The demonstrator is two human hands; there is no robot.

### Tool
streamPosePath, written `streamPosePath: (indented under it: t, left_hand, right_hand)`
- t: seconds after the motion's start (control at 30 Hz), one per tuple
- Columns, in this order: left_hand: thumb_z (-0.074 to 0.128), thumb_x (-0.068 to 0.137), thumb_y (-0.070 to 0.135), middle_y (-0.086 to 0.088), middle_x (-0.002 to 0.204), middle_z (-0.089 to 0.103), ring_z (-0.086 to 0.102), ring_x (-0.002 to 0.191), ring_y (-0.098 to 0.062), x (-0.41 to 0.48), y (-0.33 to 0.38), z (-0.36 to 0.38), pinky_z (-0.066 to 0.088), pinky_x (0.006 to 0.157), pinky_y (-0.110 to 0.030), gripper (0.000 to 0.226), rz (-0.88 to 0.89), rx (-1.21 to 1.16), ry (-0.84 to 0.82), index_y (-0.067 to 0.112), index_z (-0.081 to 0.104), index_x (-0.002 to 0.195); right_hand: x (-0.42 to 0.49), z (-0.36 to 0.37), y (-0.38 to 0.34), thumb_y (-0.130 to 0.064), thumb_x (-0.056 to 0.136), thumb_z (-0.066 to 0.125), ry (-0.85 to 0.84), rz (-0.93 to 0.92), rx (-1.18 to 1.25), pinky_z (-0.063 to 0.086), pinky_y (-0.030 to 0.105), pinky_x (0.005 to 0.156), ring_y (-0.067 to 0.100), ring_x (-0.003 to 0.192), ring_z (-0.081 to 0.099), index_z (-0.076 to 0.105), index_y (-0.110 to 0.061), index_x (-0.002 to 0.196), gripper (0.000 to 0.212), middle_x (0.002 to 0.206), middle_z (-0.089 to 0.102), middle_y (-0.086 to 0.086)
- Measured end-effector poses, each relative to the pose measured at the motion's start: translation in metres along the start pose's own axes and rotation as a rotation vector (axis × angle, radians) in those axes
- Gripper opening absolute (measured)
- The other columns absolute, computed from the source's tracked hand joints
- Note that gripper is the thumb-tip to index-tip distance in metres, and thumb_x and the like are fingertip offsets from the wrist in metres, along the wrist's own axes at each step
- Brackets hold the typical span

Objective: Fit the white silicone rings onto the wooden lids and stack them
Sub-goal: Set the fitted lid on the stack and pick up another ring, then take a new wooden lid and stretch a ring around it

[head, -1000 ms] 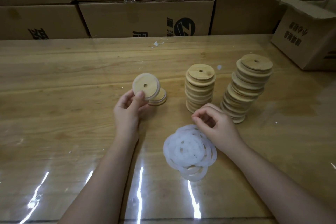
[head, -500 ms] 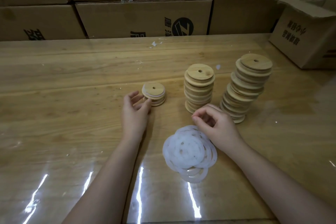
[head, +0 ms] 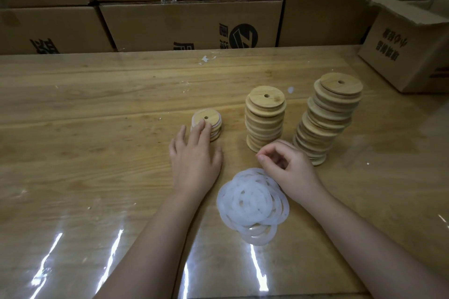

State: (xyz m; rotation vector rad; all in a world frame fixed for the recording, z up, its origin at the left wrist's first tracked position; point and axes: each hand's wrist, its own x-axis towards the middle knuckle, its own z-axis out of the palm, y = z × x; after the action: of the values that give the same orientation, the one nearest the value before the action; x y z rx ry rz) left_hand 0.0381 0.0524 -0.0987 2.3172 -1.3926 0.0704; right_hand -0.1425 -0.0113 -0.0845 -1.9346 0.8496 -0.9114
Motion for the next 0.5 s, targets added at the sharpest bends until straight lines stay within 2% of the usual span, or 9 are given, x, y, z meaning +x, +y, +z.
streamPosePath:
  t: [0.17,0.3,0.43,0.5]
  left_hand:
    - [0.054,0.088,0.035,0.004,0.149,0.037,0.021,0.140,-0.030,-0.0026,0.0011,-0.0004,0.018,0.111,-0.047,0.054,0.015,0.066,0.062,0.019,0.042,0.139]
    - [0.060,0.082,0.025,-0.002,0.137,0.051,0.035,0.133,-0.032,-0.0042,0.0018,-0.0020,0.025,0.107,-0.048,0.045,0.019,0.069,0.134,0.014,0.056,0.125]
    - [0.062,0.080,0.020,-0.006,0.133,0.055,0.041,0.129,-0.034,-0.0048,0.0041,-0.0051,0.029,0.103,-0.048,0.042,0.031,0.014,0.191,0.010,0.059,0.121]
    - [0.059,0.079,0.020,-0.007,0.133,0.055,0.045,0.127,-0.033,-0.0060,0.0068,-0.0088,0.032,0.100,-0.048,0.041,0.107,-0.068,0.254,0.009,0.060,0.119]
  right_hand:
    - [0.0006,0.0000,0.0003,-0.002,0.083,0.064,0.006,-0.003,0.009,0.041,0.011,0.061,0.002,0.066,0.052,0.066,-0.008,0.078,0.009,0.077,0.060,-0.006]
    - [0.0004,-0.0003,0.0014,-0.002,0.083,0.064,0.019,-0.029,0.002,0.040,0.011,0.061,0.002,0.067,0.053,0.066,-0.008,0.079,0.008,0.077,0.059,-0.007]
    - [-0.0047,0.0010,-0.0011,-0.001,0.083,0.059,0.128,-0.271,-0.080,0.041,0.010,0.060,0.004,0.069,0.053,0.062,-0.004,0.089,0.007,0.088,0.054,-0.009]
    - [-0.0047,0.0011,-0.0008,-0.003,0.081,0.059,0.159,-0.333,-0.123,0.041,0.010,0.059,0.005,0.069,0.053,0.061,-0.004,0.089,0.008,0.089,0.052,-0.008]
